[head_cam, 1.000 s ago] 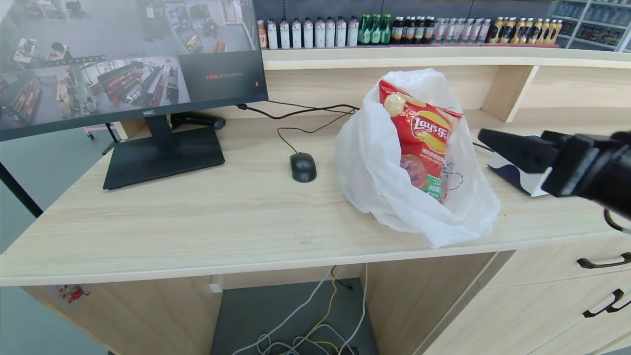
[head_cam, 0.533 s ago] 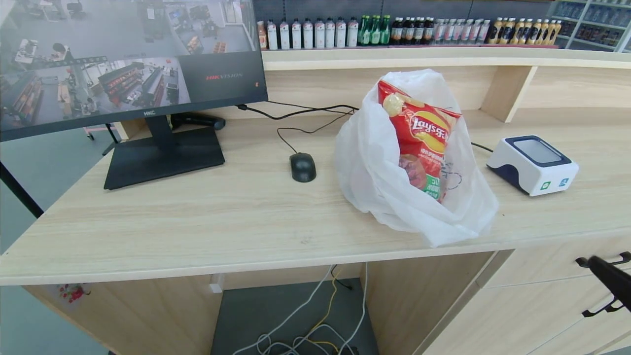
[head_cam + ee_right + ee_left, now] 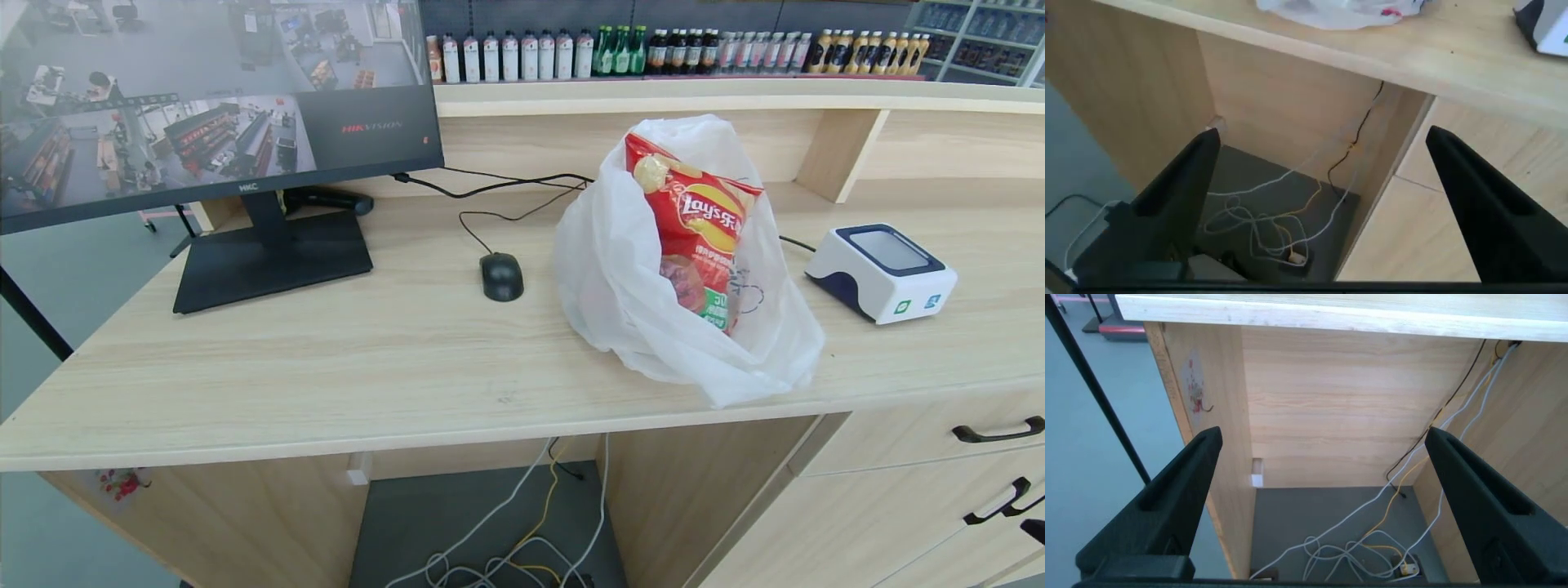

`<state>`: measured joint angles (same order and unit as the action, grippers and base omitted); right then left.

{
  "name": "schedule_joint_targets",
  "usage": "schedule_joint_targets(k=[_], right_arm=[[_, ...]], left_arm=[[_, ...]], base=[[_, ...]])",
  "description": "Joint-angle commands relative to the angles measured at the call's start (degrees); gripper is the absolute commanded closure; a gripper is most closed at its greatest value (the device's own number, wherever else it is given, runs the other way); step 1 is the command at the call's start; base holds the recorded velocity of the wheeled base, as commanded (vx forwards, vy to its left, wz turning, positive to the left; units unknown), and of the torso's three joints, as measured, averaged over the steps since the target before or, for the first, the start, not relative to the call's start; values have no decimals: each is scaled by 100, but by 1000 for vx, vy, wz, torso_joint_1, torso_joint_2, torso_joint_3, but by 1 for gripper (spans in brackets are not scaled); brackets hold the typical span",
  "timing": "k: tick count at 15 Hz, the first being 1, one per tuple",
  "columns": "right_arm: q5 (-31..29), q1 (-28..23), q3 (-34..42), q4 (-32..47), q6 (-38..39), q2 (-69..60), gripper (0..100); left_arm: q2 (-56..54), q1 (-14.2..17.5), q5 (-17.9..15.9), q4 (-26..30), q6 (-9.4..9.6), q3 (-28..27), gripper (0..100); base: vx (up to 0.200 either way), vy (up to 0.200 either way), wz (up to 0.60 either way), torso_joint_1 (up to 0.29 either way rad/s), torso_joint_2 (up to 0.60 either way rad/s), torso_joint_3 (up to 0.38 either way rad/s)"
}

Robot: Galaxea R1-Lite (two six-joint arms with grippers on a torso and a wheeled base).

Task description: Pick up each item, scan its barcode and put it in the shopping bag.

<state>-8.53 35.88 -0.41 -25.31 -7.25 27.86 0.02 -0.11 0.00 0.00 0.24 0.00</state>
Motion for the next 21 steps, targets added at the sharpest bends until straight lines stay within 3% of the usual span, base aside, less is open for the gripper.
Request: schedule_joint_targets(k=[1,7,13,15,17,19,21], right_arm=[[185,-2,24,676,-4,-861,0],[308,-2,-20,2267,-83,-2364,0],[405,-248,-117,2601,-154,-2021,0],[440,-1004,-117,2610,-162,-1828,0],[440,-2261,-126,2610,-118,-1669,0],[440,-2410,-117,2601,-39,-1836,0],[405,-3113,-117,2601,66,-2144,0]], left_arm=[[-2,2,0,0,11,0,0],[-2,2,0,0,20,0,0],[-2,2,0,9,2,0,0],[-2,2,0,9,2,0,0],[-2,2,9,0,-7,0,0],[-2,2,0,0,-16,0,0],[-2,2,0,0,-16,0,0]], base=[[0,0,0,0,0,0],[0,0,0,0,0,0],[0,0,0,0,0,0],[0,0,0,0,0,0],[0,0,0,0,0,0],[0,0,0,0,0,0],[0,0,0,0,0,0]])
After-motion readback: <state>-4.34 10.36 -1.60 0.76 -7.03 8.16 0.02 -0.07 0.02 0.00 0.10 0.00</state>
